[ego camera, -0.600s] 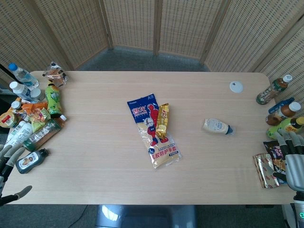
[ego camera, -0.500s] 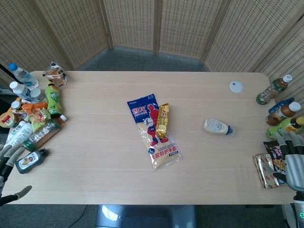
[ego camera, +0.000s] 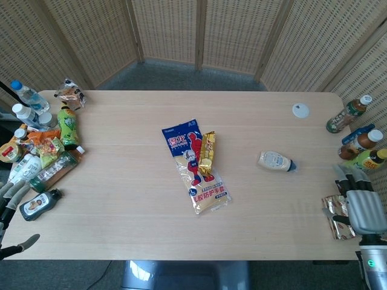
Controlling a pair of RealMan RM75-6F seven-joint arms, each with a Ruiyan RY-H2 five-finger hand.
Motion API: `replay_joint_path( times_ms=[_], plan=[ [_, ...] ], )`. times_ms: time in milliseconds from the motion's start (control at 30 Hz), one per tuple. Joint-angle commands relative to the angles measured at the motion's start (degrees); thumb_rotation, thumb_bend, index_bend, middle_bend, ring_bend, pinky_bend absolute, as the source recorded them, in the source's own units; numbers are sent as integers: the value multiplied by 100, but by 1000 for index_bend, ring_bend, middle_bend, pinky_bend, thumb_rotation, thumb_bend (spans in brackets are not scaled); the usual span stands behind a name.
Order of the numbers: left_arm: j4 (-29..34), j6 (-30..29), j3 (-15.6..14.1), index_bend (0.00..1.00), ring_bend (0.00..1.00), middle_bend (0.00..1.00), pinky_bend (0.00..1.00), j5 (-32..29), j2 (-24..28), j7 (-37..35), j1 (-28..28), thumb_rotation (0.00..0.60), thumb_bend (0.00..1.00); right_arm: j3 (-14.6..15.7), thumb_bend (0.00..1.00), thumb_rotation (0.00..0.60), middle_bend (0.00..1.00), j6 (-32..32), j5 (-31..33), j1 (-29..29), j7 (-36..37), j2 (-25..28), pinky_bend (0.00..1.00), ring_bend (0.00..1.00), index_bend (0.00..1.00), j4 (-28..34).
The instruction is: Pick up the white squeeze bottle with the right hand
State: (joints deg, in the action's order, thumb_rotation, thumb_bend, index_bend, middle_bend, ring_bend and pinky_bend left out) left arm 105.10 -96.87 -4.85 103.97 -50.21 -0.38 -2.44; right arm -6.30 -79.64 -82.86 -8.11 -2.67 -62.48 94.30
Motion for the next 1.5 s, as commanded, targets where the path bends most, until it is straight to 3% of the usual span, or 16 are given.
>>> replay_joint_path(
  times_ms=[33, 167, 300, 633, 1067, 1500],
  plan=[
    [7, -6, -2, 23, 0, 0, 0, 9, 2, -1, -6, 600, 0, -260, 7, 600, 0, 908, 440, -610, 239, -217, 0, 0, 4, 96],
    [10, 5, 16, 23, 0, 0, 0, -25, 5, -23, -1, 600, 0, -592, 6, 600, 0, 1559, 1064, -1092, 251, -443, 0, 0, 1, 128],
    [23, 77, 49, 23, 0, 0, 0, -142, 34, -154, 40, 600, 0, -766, 5, 600, 0, 2111, 1763, -1572, -244, -806, 0, 0, 0, -66],
    [77, 280, 120, 24, 0, 0, 0, -403, 85, -337, 141, 600, 0, -896, 10, 600, 0, 2875, 2987, -2494, -1014, -2026, 0, 0, 0, -1470],
    [58, 510, 148, 24, 0, 0, 0, -708, 42, -288, 175, 600, 0, -969, 13, 600, 0, 3807, 3494, -3188, -892, -3134, 0, 0, 1, -3785],
    [-14, 668, 232, 24, 0, 0, 0, -927, -80, -152, 239, 600, 0, -917, 28, 600, 0, 4252, 3236, -3312, -409, -3760, 0, 0, 13, -5235]
  ],
)
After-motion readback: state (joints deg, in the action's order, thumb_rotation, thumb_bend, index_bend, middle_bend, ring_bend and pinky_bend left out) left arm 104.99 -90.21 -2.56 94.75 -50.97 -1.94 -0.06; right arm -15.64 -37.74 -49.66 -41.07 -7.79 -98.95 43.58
